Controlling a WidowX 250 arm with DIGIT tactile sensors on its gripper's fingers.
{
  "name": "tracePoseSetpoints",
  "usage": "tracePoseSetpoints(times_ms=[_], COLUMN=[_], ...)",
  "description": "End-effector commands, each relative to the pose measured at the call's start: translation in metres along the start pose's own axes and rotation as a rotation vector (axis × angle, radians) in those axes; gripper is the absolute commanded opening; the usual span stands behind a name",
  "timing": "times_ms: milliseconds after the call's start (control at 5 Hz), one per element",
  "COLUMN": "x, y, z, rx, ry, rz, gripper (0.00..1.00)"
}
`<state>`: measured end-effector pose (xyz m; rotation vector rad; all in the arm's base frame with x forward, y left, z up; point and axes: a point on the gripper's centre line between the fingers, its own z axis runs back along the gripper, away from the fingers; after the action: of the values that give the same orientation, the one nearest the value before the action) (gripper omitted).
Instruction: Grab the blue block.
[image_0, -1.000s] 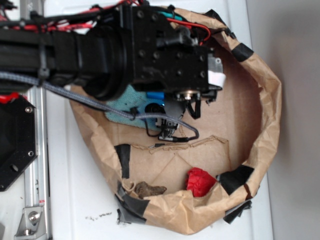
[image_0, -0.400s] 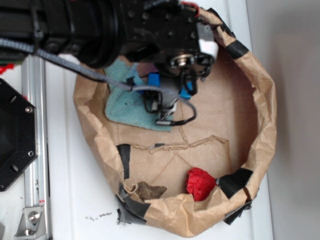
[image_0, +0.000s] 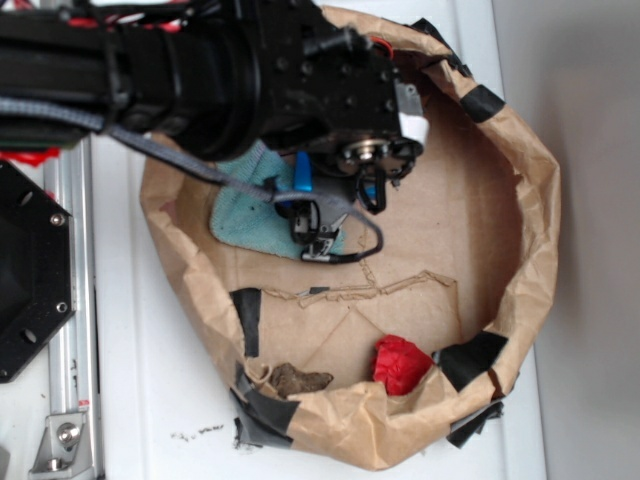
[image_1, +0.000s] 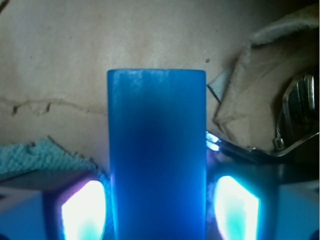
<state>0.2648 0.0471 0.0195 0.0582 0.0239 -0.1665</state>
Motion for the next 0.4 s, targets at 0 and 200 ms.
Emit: tracePoseSetpoints(times_ms=[0, 200], x=[0.008, 0.009], y=[0.005, 0.008], z=[0.017, 0.029], rx=[0.016, 0.025], ry=[-0.055, -0.075], rz=[0.011, 0.024], gripper=[0.0, 0.0])
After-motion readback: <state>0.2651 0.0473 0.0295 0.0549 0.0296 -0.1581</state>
